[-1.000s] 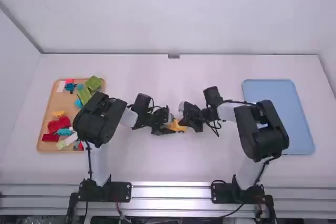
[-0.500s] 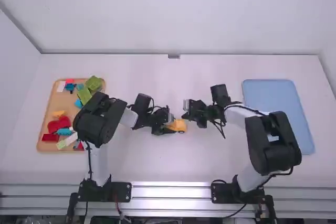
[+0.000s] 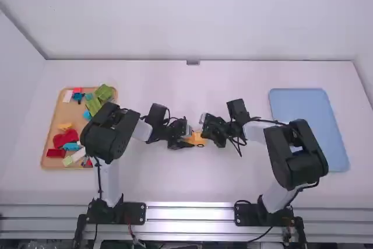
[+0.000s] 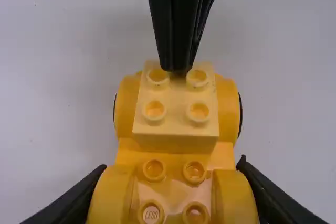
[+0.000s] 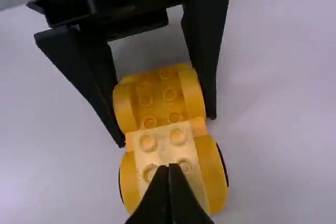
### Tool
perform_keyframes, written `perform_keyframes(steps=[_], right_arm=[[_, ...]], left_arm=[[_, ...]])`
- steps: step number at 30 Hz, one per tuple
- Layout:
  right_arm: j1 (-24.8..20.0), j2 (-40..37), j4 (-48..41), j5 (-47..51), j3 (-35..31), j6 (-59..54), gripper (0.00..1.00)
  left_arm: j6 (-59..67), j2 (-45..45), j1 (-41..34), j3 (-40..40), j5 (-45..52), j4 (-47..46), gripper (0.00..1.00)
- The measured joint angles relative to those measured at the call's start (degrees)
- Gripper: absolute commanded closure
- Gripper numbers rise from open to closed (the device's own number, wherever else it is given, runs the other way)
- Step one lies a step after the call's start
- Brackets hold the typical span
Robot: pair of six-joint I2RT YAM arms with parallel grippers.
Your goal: Assemble lego blocks to make yellow taxi
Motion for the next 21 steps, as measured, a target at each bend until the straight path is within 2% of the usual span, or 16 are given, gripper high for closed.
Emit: perform_keyframes(steps=[6, 7, 8, 10, 11, 12, 13, 14, 21], right_arm=[[-4.46, -5.25, 1.38, -7.5, -1.36, -2.1, 1.0], [-6.67, -8.39, 2.71, -10.36, -1.36, -2.21, 1.0], [-8.17, -10.8, 3.28, -12.26, -1.36, -2.01, 1.0], [-9.79, -13.49, 3.52, -14.29, -1.36, -1.44, 0.93], [-11.21, -16.09, 3.65, -15.98, -1.36, -0.85, 0.63], [-11.72, -17.35, 3.96, -16.76, -1.36, -0.35, 0.46], [-12.0, -18.34, 4.61, -17.33, -1.36, 0.22, 0.36], [-12.13, -19.19, 5.57, -17.86, -1.36, 1.14, 0.01], [-12.11, -21.92, 11.39, -18.64, -1.36, 10.08, 0.02]], left_arm=[[0.02, 0.0, -0.13, 0.04, 0.04, -0.09, 0.45], [0.0, 0.0, -0.13, 0.04, 0.04, -0.07, 0.4], [-0.04, 0.0, -0.13, 0.04, 0.04, -0.07, 0.3], [0.11, 0.0, -0.15, 0.04, 0.07, -0.2, 0.17], [0.0, 0.0, -0.22, 0.04, 0.04, -0.17, 0.01], [-0.17, 0.0, -0.28, 0.04, 0.13, -0.22, 0.01], [-0.07, 0.0, -0.31, 0.04, 0.17, -0.33, 0.01], [0.0, 0.0, -0.33, 0.04, 0.26, -0.39, 0.01], [-5.49, -3.63, -0.13, -0.02, -2.86, -4.79, 0.01]])
